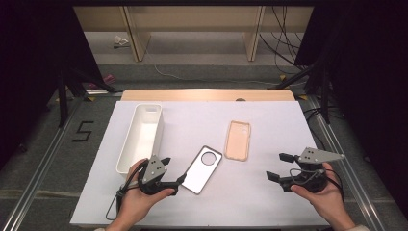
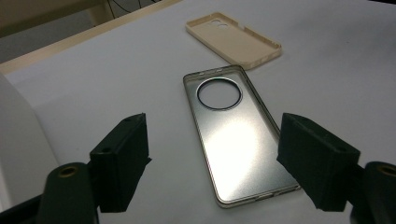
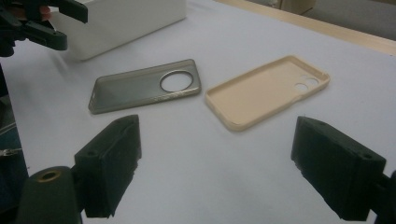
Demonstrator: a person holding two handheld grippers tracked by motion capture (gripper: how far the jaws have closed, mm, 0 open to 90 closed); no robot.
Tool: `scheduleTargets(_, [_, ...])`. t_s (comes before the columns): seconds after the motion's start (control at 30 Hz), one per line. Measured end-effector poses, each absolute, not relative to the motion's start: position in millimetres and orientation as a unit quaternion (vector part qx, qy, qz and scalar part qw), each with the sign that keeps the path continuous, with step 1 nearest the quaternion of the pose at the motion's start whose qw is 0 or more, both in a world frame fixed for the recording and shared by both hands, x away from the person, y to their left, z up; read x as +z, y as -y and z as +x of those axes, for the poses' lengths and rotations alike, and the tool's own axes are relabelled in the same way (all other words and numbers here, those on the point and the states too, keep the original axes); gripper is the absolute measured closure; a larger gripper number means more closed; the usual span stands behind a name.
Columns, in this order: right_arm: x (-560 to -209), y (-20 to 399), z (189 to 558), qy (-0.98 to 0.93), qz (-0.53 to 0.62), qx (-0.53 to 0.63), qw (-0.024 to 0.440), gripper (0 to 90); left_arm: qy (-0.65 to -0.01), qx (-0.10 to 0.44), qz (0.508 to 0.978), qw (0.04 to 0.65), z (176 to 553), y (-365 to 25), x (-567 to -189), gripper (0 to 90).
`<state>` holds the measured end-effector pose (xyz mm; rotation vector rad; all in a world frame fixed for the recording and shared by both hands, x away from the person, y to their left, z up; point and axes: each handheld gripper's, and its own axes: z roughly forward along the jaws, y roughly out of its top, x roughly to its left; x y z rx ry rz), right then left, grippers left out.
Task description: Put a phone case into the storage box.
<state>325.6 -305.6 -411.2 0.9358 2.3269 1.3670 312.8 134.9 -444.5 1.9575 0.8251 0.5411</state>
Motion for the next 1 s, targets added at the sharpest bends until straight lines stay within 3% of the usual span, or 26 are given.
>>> scheduleTargets(0.1, [-411, 305, 325, -0.805, 0.325, 0.475, 0.143, 17.0, -0.339, 0.223, 0.793, 0.455, 313, -134, -444, 29.5])
scheduleTargets(0.2, [-411, 305, 326, -0.805, 0.325, 0.475, 0.144, 17.0, -0.348, 0.229, 0.797, 0.438, 315, -131, -446, 40.4])
scheduleTargets(0.37, [-411, 304, 326, -0.805, 0.327, 0.474, 0.144, 17.2, -0.380, 0.210, 0.811, 0.392, 321, -124, -453, 77.0])
scheduleTargets(0.47, [-411, 304, 326, -0.804, 0.326, 0.477, 0.145, 17.2, -0.391, 0.205, 0.816, 0.373, 322, -121, -458, 88.7])
scheduleTargets(1.0, [-409, 304, 325, -0.797, 0.326, 0.486, 0.148, 17.0, -0.418, 0.209, 0.823, 0.322, 331, -117, -467, 89.9])
